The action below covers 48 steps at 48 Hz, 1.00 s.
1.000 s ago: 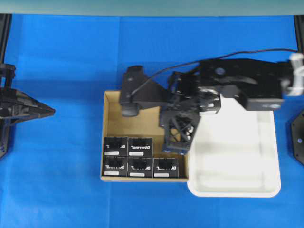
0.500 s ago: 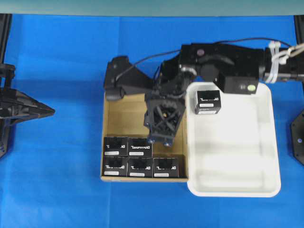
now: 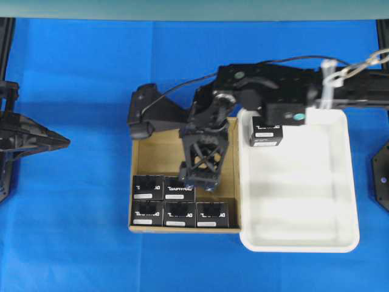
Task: Pick the box from inside the cardboard box.
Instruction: 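Lower the right gripper onto the top-middle black DYNAMIXEL box and close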
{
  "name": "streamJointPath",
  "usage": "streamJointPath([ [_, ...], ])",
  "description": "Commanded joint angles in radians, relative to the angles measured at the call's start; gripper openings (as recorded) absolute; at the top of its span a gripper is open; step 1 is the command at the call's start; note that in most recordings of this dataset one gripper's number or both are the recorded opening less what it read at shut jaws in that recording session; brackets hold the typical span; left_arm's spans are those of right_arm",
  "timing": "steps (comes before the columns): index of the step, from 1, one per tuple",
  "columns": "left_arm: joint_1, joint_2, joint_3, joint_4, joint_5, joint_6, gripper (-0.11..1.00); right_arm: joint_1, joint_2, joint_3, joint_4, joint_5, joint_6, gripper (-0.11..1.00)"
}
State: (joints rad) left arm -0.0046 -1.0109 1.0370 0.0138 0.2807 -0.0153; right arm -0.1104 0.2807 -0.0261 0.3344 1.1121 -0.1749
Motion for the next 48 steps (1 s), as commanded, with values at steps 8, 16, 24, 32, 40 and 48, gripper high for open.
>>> streamJointPath([
  [8,0.0,0.005,-0.031,0.003,-0.005,0.0,-0.07,0.014,0.074,-0.015,0.023,-0.061,-0.025,0.99],
  [16,0.0,0.005,-0.031,0.003,-0.006,-0.002,-0.07,0.025,0.11,-0.021,0.023,-0.083,-0.026,0.99],
  [24,0.0,0.005,-0.032,0.003,-0.005,0.0,-0.07,0.037,0.13,-0.028,0.023,-0.104,-0.026,0.99],
  [32,0.0,0.005,-0.031,0.003,-0.005,0.0,-0.07,0.043,0.144,-0.028,0.023,-0.114,-0.028,0.99],
  [40,0.0,0.005,-0.031,0.003,-0.006,-0.002,-0.07,0.044,0.155,-0.029,0.023,-0.129,-0.043,0.99],
  [48,0.002,0.005,-0.031,0.003,-0.006,-0.002,-0.07,0.046,0.166,-0.028,0.017,-0.13,-0.055,0.99],
])
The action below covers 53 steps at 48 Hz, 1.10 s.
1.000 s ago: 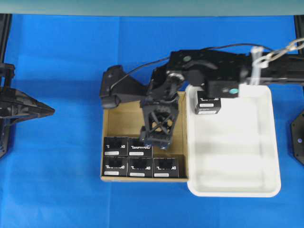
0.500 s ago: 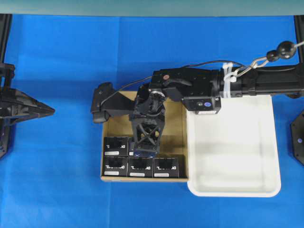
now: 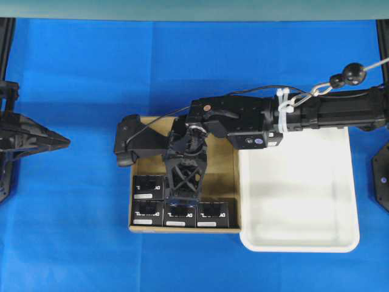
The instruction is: Pick the box from inside the cardboard box.
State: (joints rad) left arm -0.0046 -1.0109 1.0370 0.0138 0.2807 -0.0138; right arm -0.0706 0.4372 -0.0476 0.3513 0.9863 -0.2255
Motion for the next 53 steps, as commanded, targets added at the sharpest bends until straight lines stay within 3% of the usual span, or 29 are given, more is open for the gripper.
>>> streamJointPath([
  [1,0.0,0.005,-0.031,0.003,-0.006,-0.003,-0.07,0.005,0.011,-0.006,0.0,-0.006,-0.006,0.99],
  [40,0.002,0.005,-0.032,0.003,-0.006,-0.003,-0.07,-0.006,0.021,0.021,-0.011,-0.023,-0.012,0.99],
  [53,0.0,0.005,-0.032,0.003,-0.006,-0.003,-0.07,-0.049,0.011,0.048,-0.026,-0.025,-0.009,0.99],
])
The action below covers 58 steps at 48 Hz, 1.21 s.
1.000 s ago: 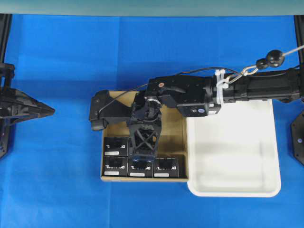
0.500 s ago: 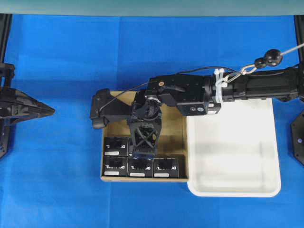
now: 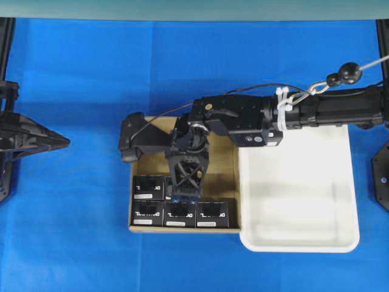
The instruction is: Pick the box from inside the cardboard box.
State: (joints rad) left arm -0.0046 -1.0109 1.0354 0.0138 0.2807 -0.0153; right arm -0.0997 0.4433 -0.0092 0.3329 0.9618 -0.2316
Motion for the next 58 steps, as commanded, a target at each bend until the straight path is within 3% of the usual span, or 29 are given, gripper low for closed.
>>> streamJointPath([
  [1,0.0,0.005,-0.031,0.003,-0.005,-0.002,-0.07,-0.026,0.005,0.009,-0.008,0.0,-0.005,0.99],
  [24,0.002,0.003,-0.032,0.003,-0.005,-0.002,-0.07,-0.092,0.002,0.003,-0.063,0.003,-0.02,0.99],
  [58,0.002,0.003,-0.032,0.003,-0.005,-0.002,-0.07,-0.112,-0.005,-0.006,-0.052,0.012,-0.035,0.99],
])
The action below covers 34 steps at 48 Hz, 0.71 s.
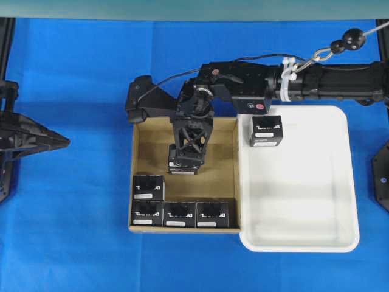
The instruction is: Pick the box from inside the cardboard box.
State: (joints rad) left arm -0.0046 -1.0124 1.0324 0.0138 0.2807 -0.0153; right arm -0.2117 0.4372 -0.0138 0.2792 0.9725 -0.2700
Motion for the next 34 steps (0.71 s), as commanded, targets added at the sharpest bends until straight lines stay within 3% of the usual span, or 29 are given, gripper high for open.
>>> streamJointPath([
  [1,0.002,0.005,-0.029,0.003,-0.005,-0.002,-0.07,0.002,-0.002,-0.003,0.005,0.003,0.005,0.99],
  [17,0.002,-0.011,-0.032,0.003,-0.003,0.002,-0.07,0.015,-0.133,-0.107,0.018,0.144,0.069,0.99],
  [34,0.002,-0.017,-0.035,0.003,0.012,0.002,-0.07,0.014,-0.249,-0.224,0.012,0.298,0.084,0.99],
])
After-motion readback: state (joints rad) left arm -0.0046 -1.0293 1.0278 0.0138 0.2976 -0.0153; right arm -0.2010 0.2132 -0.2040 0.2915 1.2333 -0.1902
